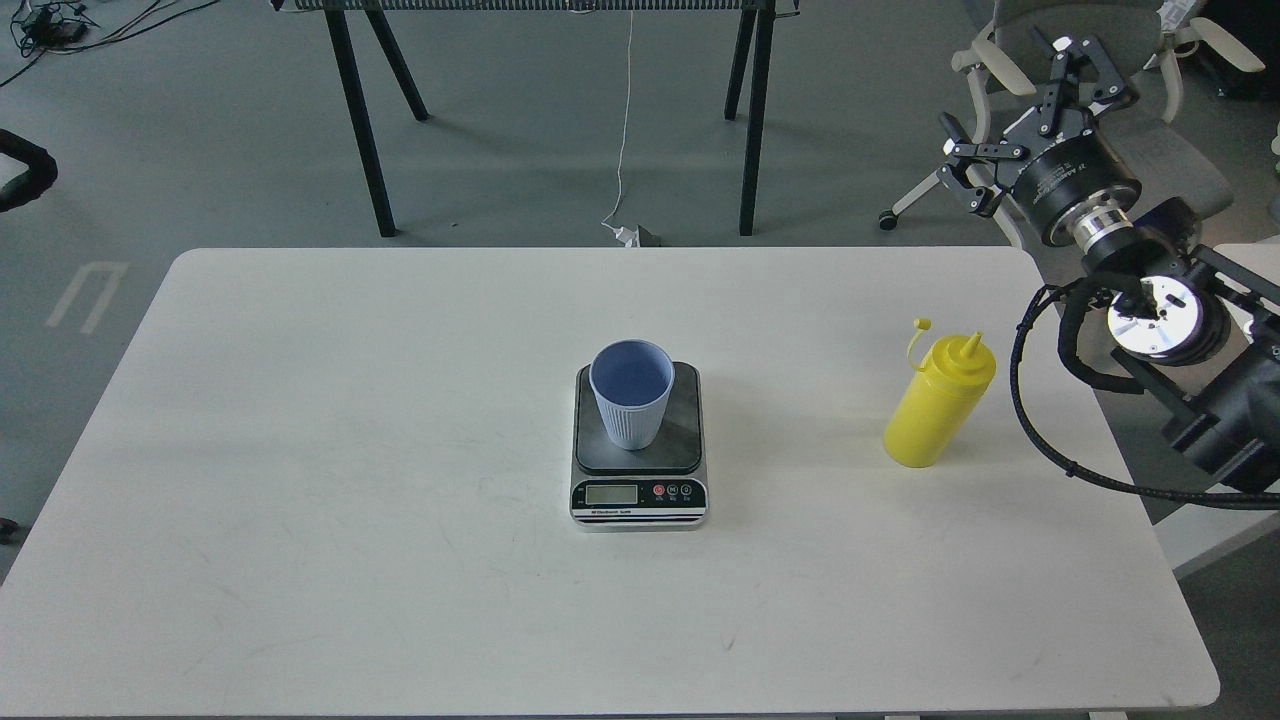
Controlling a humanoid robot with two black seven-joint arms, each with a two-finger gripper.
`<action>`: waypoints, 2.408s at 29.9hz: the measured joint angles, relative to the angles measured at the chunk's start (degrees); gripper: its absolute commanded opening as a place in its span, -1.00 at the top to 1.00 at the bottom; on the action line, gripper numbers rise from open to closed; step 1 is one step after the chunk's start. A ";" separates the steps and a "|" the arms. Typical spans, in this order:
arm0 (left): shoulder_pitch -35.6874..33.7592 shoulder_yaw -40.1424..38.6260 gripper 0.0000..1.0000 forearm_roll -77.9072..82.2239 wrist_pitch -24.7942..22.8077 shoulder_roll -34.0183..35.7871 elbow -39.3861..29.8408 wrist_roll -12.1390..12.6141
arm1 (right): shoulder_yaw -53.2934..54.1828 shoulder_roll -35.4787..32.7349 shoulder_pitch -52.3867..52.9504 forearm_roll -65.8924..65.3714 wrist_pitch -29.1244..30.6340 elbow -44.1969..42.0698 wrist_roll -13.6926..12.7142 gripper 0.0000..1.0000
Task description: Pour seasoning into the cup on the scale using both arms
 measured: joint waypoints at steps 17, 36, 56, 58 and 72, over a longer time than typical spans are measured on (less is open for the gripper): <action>2.44 0.33 -0.99 0.24 -0.01 -1.16 -0.03 0.00 | 3.98 -13.96 -3.78 27.82 5.02 12.97 -1.78 -0.99; 3.70 1.45 -0.99 0.64 -0.01 -3.43 -0.02 0.00 | 10.65 -30.60 -37.10 45.85 5.32 45.04 -1.47 -0.99; 5.27 3.00 -0.99 0.63 0.00 -3.49 -0.02 0.00 | 10.45 -24.55 -54.33 31.33 5.32 44.49 -0.34 -0.99; 5.47 3.03 -0.99 0.63 0.00 -3.62 -0.04 0.00 | 10.53 -22.78 -53.75 31.00 5.32 41.11 -0.74 -0.99; 5.65 3.11 -0.99 0.63 0.00 -3.76 -0.04 0.00 | 7.82 -11.15 -48.12 26.17 5.32 31.09 -1.59 -0.99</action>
